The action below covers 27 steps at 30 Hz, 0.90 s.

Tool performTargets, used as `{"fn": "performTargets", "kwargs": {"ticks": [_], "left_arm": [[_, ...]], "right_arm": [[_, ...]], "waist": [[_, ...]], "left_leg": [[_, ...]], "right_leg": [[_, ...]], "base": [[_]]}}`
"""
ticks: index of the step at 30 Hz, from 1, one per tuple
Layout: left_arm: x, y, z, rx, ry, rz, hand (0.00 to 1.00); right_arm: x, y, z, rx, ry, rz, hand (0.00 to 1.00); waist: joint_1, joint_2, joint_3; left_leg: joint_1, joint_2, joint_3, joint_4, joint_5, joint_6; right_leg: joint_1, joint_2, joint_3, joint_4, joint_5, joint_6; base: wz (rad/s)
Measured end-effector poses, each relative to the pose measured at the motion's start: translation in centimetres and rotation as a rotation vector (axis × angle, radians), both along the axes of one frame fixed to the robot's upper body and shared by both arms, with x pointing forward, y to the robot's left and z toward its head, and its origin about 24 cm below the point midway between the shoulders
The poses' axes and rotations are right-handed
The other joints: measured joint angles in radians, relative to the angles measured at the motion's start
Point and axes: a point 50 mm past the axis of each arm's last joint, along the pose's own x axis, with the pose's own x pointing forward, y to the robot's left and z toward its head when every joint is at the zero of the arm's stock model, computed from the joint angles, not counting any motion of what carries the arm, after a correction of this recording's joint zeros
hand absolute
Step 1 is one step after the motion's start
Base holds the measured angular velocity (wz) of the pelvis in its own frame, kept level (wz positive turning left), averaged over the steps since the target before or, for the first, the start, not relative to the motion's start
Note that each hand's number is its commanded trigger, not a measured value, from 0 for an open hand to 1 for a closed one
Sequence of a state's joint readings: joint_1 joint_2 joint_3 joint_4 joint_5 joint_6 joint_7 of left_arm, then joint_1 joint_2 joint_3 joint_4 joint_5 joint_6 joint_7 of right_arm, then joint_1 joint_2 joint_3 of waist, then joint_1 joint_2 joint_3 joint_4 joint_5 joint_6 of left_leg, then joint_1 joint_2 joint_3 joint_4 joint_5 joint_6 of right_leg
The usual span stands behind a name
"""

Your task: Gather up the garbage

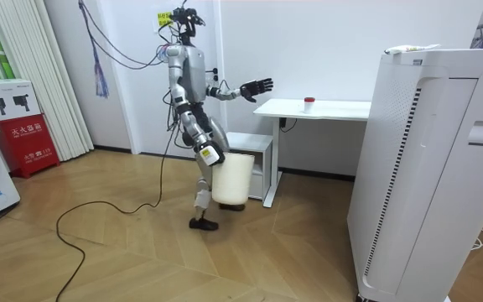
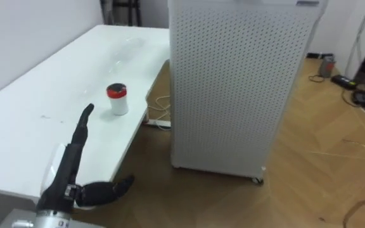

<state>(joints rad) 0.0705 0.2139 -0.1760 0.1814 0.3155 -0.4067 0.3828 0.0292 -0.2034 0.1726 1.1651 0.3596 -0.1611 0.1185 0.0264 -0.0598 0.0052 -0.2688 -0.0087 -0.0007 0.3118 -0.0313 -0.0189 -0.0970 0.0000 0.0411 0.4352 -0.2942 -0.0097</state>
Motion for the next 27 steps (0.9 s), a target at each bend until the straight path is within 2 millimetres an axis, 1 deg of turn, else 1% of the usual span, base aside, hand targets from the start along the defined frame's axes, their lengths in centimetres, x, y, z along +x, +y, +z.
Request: {"fn": "performTargets", "kwargs": {"ticks": [1,2,3,4,5,6,7,8,9,10,11,12,13,14,15,16,17,18,19,20,21,22,23,24,25,27], "left_arm": [[0.1,0.2,0.3,-0.004,-0.013,0.01,0.0],[0.1,0.4,0.4,-0.005,-0.015,0.017,0.0],[0.2,0.7,0.5,-0.006,-0.02,0.031,0.0],[0.2,0.8,0.5,-0.007,-0.021,0.036,0.0],[0.3,0.8,0.6,-0.01,-0.025,0.037,0.0],[0.3,0.8,0.6,-0.01,-0.028,0.037,0.0],[0.3,0.8,0.6,-0.012,-0.032,0.042,0.0],[0.3,0.8,0.7,-0.013,-0.034,0.044,0.0],[0.4,0.8,0.7,-0.014,-0.04,0.048,0.0],[0.6,0.8,1.0,-0.016,-0.054,0.052,0.0],[0.6,0.9,1.1,-0.017,-0.064,0.057,0.0],[0.6,1.0,1.3,-0.016,-0.081,0.073,0.0],[0.6,1.0,1.6,-0.019,-0.102,0.084,0.0],[0.6,1.1,1.8,-0.021,-0.111,0.088,0.0],[0.7,1.1,1.9,-0.025,-0.117,0.095,0.0],[0.7,1.3,1.9,-0.026,-0.121,0.102,0.0],[0.7,1.3,2.0,-0.027,-0.123,0.104,0.0],[0.8,1.4,2.1,-0.036,-0.132,0.11,0.0],[0.8,1.4,2.2,-0.044,-0.134,0.111,0.0],[0.7,1.5,2.1,-0.048,-0.131,0.111,0.0],[0.7,1.5,2.1,-0.048,-0.132,0.114,0.0],[0.7,1.5,2.1,-0.048,-0.136,0.12,0.0],[0.7,1.6,2.1,-0.049,-0.137,0.123,0.0],[0.7,1.6,2.1,-0.05,-0.14,0.127,0.0],[0.7,1.6,2.1,-0.05,-0.14,0.127,0.0],[0.7,1.6,2.3,-0.048,-0.146,0.126,0.0]], "right_arm": [[0.1,0.0,0.0,-0.005,0.004,-0.003,1.0],[0.2,0.0,0.0,-0.004,0.005,-0.002,1.0],[0.3,0.1,0.0,-0.003,0.004,0.003,1.0],[0.3,0.1,0.0,-0.002,0.003,0.001,1.0],[0.3,0.1,0.0,-0.002,0.002,-0.001,1.0],[0.3,0.1,0.0,-0.006,0.003,-0.002,1.0],[0.4,0.1,0.1,-0.006,-0.001,-0.002,1.0],[0.6,0.1,0.1,-0.006,-0.008,0.0,1.0],[0.8,0.3,0.1,-0.004,-0.015,0.005,1.0],[0.7,0.4,0.1,-0.004,-0.013,0.006,1.0],[0.8,0.4,0.1,-0.004,-0.014,0.007,1.0],[0.7,0.4,0.1,-0.004,-0.013,0.009,1.0],[1.0,0.4,0.2,-0.004,-0.019,0.014,1.0],[1.2,0.4,0.2,-0.004,-0.023,0.015,1.0],[1.4,0.4,0.3,-0.003,-0.03,0.016,1.0],[1.5,0.5,0.3,0.0,-0.031,0.022,1.0],[1.4,0.5,0.3,-0.001,-0.031,0.023,1.0],[1.5,0.6,0.3,-0.005,-0.034,0.03,1.0],[1.5,0.7,0.3,-0.008,-0.037,0.029,1.0],[1.4,0.6,0.3,-0.021,-0.034,0.023,1.0],[1.5,0.5,0.4,-0.022,-0.039,0.021,1.0],[1.9,0.4,0.5,-0.023,-0.048,0.026,1.0],[1.9,0.4,0.6,-0.023,-0.049,0.026,1.0],[1.9,0.4,0.5,-0.019,-0.048,0.029,1.0],[1.8,0.4,0.5,-0.014,-0.043,0.031,1.0],[1.7,0.5,0.4,-0.014,-0.037,0.046,1.0]], "waist": [[0.004,-0.001,-0.0006],[0.006,-0.001,-0.0007],[0.007,-0.001,-0.0005],[0.003,-0.001,-0.0004],[0.0,-0.003,-0.001],[0.007,-0.015,0.0053],[0.011,-0.02,0.0081],[0.011,-0.017,0.0094],[0.012,-0.015,0.0094],[0.014,-0.013,0.0105],[0.011,-0.009,0.0122],[0.011,-0.002,0.01],[0.012,0.008,0.0108],[0.014,0.015,0.0156],[0.032,0.032,0.0178],[0.043,0.047,0.0174],[0.039,0.05,0.0159],[0.033,0.051,0.0149],[0.028,0.05,0.0153],[0.015,0.044,0.0111],[0.012,0.041,0.0077],[0.011,0.039,0.0079],[0.011,0.039,0.0074],[0.013,0.035,0.0077],[0.015,0.032,0.0075],[0.025,0.024,0.006]], "left_leg": [[0.002,-0.005,-0.004,0.023,-0.009,0.014],[0.001,-0.007,-0.003,0.036,-0.015,0.024],[0.002,-0.013,0.0,0.062,-0.035,0.049],[0.002,-0.02,0.0,0.073,-0.049,0.054],[0.007,-0.029,0.013,0.095,-0.078,0.063],[0.025,-0.046,0.032,0.105,-0.104,0.074],[0.035,-0.062,0.047,0.121,-0.13,0.089],[0.037,-0.068,0.05,0.134,-0.142,0.093],[0.046,-0.077,0.059,0.152,-0.165,0.1],[0.061,-0.078,0.07,0.166,-0.192,0.11],[0.07,-0.078,0.072,0.171,-0.204,0.114],[0.085,-0.077,0.071,0.172,-0.221,0.119],[0.096,-0.074,0.065,0.169,-0.232,0.123],[0.104,-0.074,0.057,0.164,-0.235,0.125],[0.113,-0.074,0.021,0.148,-0.236,0.125],[0.124,-0.07,-0.013,0.131,-0.233,0.122],[0.128,-0.071,-0.031,0.127,-0.232,0.119],[0.134,-0.072,-0.053,0.119,-0.233,0.117],[0.136,-0.074,-0.061,0.116,-0.234,0.114],[0.142,-0.076,-0.078,0.112,-0.238,0.108],[0.147,-0.07,-0.093,0.099,-0.236,0.101],[0.156,-0.062,-0.097,0.076,-0.229,0.091],[0.163,-0.056,-0.098,0.064,-0.229,0.09],[0.18,-0.048,-0.103,0.039,-0.225,0.083],[0.2,-0.039,-0.112,0.018,-0.224,0.081],[0.222,-0.035,-0.116,-0.007,-0.22,0.076]], "right_leg": [[0.01,0.001,0.017,-0.004,-0.008,0.002],[0.016,0.001,0.024,-0.006,-0.013,0.003],[0.031,-0.002,0.033,-0.008,-0.023,0.012],[0.041,-0.008,0.032,-0.008,-0.027,0.012],[0.056,-0.025,0.029,-0.003,-0.038,0.012],[0.055,-0.051,0.024,0.027,-0.062,0.017],[0.044,-0.078,0.002,0.092,-0.082,0.031],[0.03,-0.09,-0.019,0.141,-0.085,0.037],[-0.001,-0.11,-0.037,0.23,-0.084,0.04],[-0.025,-0.125,-0.051,0.297,-0.072,0.06],[-0.026,-0.129,-0.059,0.318,-0.064,0.071],[-0.023,-0.141,-0.091,0.331,-0.05,0.082],[-0.026,-0.146,-0.119,0.339,-0.039,0.087],[-0.029,-0.148,-0.129,0.335,-0.043,0.089],[-0.054,-0.135,-0.127,0.292,-0.068,0.079],[-0.082,-0.118,-0.129,0.221,-0.075,0.065],[-0.091,-0.113,-0.131,0.172,-0.073,0.062],[-0.1,-0.105,-0.123,0.061,-0.041,0.056],[-0.104,-0.103,-0.123,0.026,0.007,0.056],[-0.105,-0.104,-0.129,0.013,0.081,0.051],[-0.084,-0.1,-0.155,-0.008,0.083,0.044],[-0.067,-0.093,-0.166,-0.036,0.09,0.035],[-0.056,-0.086,-0.172,-0.052,0.093,0.033],[-0.031,-0.079,-0.183,-0.085,0.097,0.03],[-0.005,-0.067,-0.188,-0.113,0.101,0.028],[0.021,-0.062,-0.199,-0.141,0.101,0.027]], "base": [[-0.29],[-0.33],[-0.11],[0.0],[-0.07],[-0.2],[-0.27],[-0.18],[-0.11],[-0.1],[-0.08],[-0.13],[-0.14],[-0.34],[-0.47],[-0.43],[-0.07],[0.23],[0.45],[0.43],[0.44],[0.26],[0.25],[0.22],[0.19],[0.11]]}}
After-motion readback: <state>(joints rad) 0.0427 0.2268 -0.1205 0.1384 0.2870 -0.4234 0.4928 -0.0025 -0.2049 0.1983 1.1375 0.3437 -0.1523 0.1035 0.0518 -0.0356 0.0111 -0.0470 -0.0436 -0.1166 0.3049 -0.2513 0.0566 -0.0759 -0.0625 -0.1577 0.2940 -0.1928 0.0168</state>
